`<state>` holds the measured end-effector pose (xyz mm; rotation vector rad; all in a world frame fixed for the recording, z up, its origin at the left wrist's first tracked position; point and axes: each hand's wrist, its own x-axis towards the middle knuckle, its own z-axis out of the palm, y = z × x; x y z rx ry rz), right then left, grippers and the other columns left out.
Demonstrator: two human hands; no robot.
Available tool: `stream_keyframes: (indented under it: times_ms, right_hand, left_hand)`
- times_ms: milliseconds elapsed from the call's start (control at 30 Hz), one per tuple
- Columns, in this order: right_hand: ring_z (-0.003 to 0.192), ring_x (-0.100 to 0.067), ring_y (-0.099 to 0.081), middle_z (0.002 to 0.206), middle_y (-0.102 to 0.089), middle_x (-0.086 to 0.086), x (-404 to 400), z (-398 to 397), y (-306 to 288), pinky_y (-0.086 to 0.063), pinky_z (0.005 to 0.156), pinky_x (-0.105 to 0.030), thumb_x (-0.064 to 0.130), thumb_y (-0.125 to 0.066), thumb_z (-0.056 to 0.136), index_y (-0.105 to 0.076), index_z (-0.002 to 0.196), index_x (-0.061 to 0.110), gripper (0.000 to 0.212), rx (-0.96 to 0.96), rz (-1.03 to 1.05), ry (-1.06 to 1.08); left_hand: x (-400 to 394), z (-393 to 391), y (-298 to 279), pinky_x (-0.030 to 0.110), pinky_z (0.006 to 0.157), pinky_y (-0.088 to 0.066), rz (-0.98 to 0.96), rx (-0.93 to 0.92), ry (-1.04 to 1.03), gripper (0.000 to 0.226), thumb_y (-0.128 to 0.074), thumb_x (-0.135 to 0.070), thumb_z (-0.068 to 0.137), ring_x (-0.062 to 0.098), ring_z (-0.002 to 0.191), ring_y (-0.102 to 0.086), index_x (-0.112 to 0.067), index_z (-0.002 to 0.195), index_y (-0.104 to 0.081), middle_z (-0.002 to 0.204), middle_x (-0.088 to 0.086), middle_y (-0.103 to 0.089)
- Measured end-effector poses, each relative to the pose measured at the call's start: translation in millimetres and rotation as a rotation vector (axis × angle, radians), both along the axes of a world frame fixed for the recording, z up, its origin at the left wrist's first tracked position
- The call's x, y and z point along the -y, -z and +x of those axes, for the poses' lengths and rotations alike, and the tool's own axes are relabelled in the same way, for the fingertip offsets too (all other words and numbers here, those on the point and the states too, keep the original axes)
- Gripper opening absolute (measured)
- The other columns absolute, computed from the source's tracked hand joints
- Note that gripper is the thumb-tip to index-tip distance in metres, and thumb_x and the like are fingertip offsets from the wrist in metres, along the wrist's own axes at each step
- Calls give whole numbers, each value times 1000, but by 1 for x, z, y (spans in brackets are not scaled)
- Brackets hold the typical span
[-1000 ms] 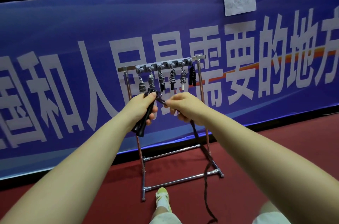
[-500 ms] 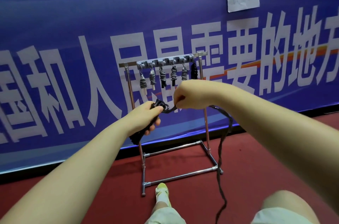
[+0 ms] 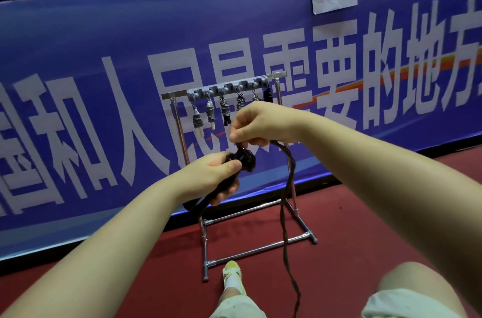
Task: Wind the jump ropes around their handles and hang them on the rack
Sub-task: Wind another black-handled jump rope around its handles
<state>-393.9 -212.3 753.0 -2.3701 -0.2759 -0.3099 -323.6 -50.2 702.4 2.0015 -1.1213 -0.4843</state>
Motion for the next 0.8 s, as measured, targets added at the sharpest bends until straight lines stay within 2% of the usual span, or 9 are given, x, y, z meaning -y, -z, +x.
stream_keyframes:
  times_ms: [100, 200, 300, 367, 433, 500, 600, 733, 800]
  right_hand:
    - [46, -3, -43, 58, -57, 9, -1, 5, 5, -35, 47, -17, 16, -60, 93, -61, 79, 17, 14, -26, 88, -46]
    - [47, -3, -41, 55, -52, 11, -3, 7, 5, -33, 48, -18, 18, -60, 93, -59, 78, 17, 15, -38, 114, -69]
    - [49, -5, -41, 55, -50, 10, -3, 8, 2, -31, 49, -20, 21, -61, 92, -59, 76, 18, 17, -77, 110, -57]
    - [48, -7, -37, 55, -47, 7, -3, 9, 3, -27, 47, -21, 23, -63, 91, -57, 73, 18, 20, -137, 116, -40]
    - [46, -9, -34, 54, -43, 4, -2, 10, 6, -23, 42, -20, 24, -63, 90, -51, 68, 17, 26, -198, 168, -22]
    - [45, -12, -36, 54, -42, 0, -1, 11, 9, -21, 38, -19, 24, -63, 90, -47, 62, 18, 33, -232, 242, -2]
    - [46, -14, -41, 54, -48, -2, -3, 10, 14, -20, 37, -19, 28, -65, 88, -53, 56, 22, 35, -212, 310, 39]
    - [48, -18, -42, 56, -52, -9, -10, 10, 25, -21, 45, -24, 37, -62, 89, -55, 63, 20, 32, -110, 344, 120]
    - [48, -15, -41, 52, -49, -3, -15, 8, 25, -25, 45, -23, 39, -62, 89, -51, 63, 19, 35, -64, 285, 187]
  left_hand:
    - [-4, -1, -1, 24, 45, -39, -10, -30, 32, 22, -33, -24, 103, 11, 44, -44, -12, 105, -51, 58, 0, -53]
    - [-5, -5, 0, 24, 44, -39, -58, -91, 76, 28, -37, -31, 100, 12, 43, -43, -8, 106, -51, 54, -2, -53]
    - [-4, -7, 1, 23, 42, -39, -124, -146, 131, 56, -51, -53, 86, 12, 41, -43, -1, 107, -50, 53, -2, -52]
    - [-3, -7, 3, 22, 41, -40, -156, -163, 183, 83, -64, -74, 65, 10, 41, -44, -2, 105, -51, 54, -3, -52]
    - [-2, -8, 5, 22, 41, -41, -185, -172, 208, 96, -67, -83, 46, 9, 40, -44, -5, 101, -54, 55, -3, -52]
    - [0, -11, 8, 21, 40, -40, -222, -191, 191, 96, -66, -85, 40, 9, 40, -44, -9, 98, -56, 54, -3, -52]
    - [3, -14, 11, 21, 39, -38, -279, -242, 135, 98, -65, -86, 37, 9, 39, -43, -9, 97, -58, 55, -3, -52]
    - [4, -21, 11, 20, 40, -35, -303, -367, 43, 79, -47, -75, 62, 10, 39, -41, -6, 100, -57, 55, -2, -49]
    - [5, -25, 10, 20, 40, -33, -297, -401, 6, 70, -41, -67, 69, 10, 39, -40, -5, 99, -58, 55, -1, -48]
